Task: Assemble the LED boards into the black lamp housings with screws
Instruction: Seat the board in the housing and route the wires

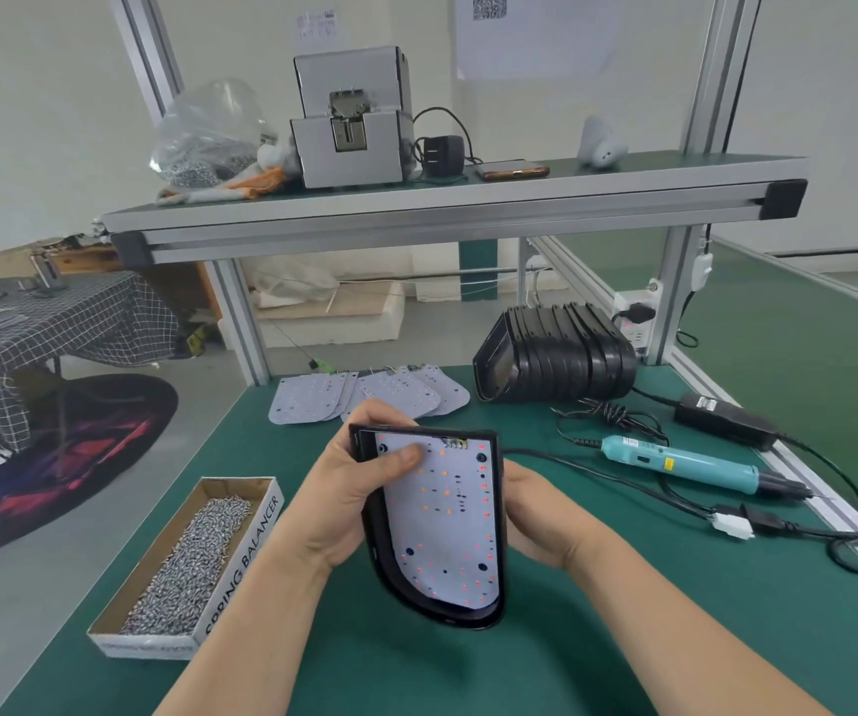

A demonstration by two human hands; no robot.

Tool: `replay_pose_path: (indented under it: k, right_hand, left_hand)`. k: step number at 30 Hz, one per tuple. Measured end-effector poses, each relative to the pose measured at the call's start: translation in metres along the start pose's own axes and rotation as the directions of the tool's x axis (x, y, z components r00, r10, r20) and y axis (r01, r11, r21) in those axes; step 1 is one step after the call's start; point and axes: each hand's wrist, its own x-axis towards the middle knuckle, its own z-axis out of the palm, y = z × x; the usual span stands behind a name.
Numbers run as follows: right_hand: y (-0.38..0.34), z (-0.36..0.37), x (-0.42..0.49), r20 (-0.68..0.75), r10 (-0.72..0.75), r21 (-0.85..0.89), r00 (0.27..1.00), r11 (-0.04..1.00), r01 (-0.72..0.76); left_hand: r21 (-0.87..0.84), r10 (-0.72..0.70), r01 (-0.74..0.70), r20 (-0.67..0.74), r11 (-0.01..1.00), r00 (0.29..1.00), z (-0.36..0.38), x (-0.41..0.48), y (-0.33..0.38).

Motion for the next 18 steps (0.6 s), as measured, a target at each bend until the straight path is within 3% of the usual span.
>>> replay_pose_path:
  k: [3,6,11,14,17,18]
  right_hand:
    - [0.004,-0.005,0.002,-0.067,-0.082,-0.076,0.994,0.994,0.077]
    - [-0.008,-0.011,0.003,-0.176,-0.168,-0.260,0.970,0.958,0.119]
    - [-0.033,-0.008,0.001,-0.181,-0.280,-0.661,0.943,0.745,0.094]
    - [-0.043,0.002,0.000,-0.169,-0.320,-0.723,0.932,0.683,0.104]
    - [-0.052,0.011,0.001,-0.154,-0.319,-0.759,0.935,0.644,0.095]
    - [-0.056,0.015,0.002,-0.137,-0.314,-0.784,0.940,0.614,0.091]
  left_hand:
    - [-0.013,-0.004,0.004,0.027,1.000,1.000,-0.013,-0.001,0.000]
    - [-0.006,-0.013,0.013,0.035,1.000,0.999,-0.028,-0.004,0.003]
    - [0.063,-0.074,0.071,0.043,0.996,0.996,-0.052,-0.007,0.005]
    - [0.277,-0.081,0.082,-0.017,0.957,0.997,-0.054,-0.008,0.017]
    - [0.458,0.095,0.002,-0.187,0.889,0.978,-0.042,-0.006,0.043]
    - [0.539,0.169,-0.057,-0.161,0.841,0.972,-0.033,-0.005,0.054]
